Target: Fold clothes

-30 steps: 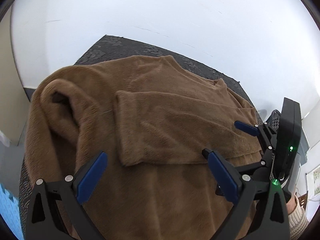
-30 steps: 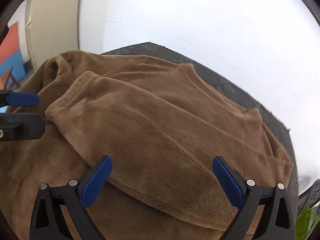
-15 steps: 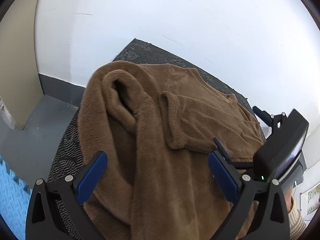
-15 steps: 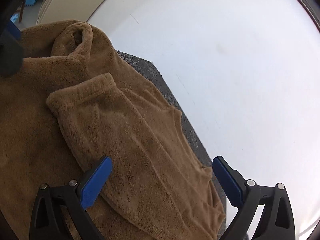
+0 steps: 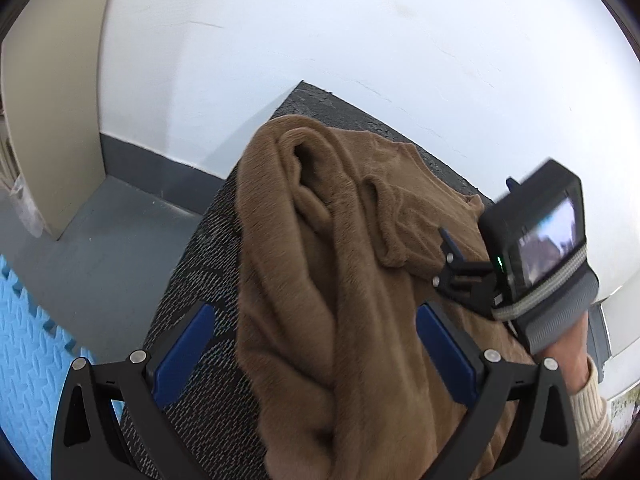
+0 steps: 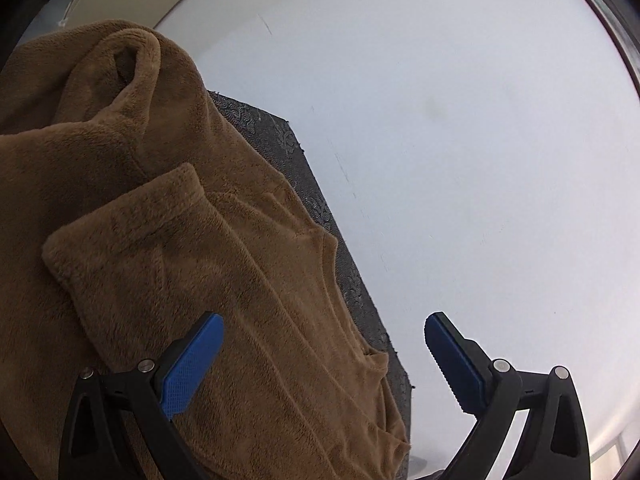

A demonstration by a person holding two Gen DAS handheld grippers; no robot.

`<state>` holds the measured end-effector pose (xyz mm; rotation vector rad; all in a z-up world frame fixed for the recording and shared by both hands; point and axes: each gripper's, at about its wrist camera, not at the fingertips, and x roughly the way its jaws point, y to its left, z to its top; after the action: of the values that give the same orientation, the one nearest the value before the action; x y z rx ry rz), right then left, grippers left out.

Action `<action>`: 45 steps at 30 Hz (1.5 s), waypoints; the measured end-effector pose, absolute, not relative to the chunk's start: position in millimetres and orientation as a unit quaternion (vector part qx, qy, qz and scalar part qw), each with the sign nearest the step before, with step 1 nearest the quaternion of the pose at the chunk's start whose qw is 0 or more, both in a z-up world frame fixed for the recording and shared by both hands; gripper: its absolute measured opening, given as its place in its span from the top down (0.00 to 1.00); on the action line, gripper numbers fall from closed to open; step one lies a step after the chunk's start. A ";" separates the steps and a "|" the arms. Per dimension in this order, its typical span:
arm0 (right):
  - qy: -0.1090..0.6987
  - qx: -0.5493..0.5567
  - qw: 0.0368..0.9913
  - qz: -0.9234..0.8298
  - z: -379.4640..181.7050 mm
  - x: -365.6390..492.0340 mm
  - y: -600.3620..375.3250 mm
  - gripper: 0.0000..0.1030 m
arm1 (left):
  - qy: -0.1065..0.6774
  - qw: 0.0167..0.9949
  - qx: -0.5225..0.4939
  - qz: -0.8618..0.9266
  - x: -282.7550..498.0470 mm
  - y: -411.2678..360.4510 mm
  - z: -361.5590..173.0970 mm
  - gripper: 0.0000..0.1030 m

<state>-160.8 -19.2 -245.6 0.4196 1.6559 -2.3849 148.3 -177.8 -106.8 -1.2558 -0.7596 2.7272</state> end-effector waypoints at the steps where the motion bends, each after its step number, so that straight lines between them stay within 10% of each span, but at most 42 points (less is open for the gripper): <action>1: 0.563 0.140 0.102 -0.808 -245.4 -162.4 -23.5 0.01 | -0.248 0.020 -0.405 0.880 153.0 -179.9 -107.9 0.01; 35: 0.585 0.051 0.173 -0.791 -248.4 -75.8 -87.3 0.01 | -0.265 -0.021 -0.410 0.873 225.6 -210.5 -135.7 0.01; 45: 0.480 0.162 0.372 -0.778 -215.6 -39.6 -74.5 0.01 | -0.261 -0.031 -0.412 0.872 229.5 -214.1 -138.2 0.01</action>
<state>-39.6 -74.5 -215.6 0.4141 1.2298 -1.9948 229.5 -214.1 -138.2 -1.3206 -0.8366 2.7967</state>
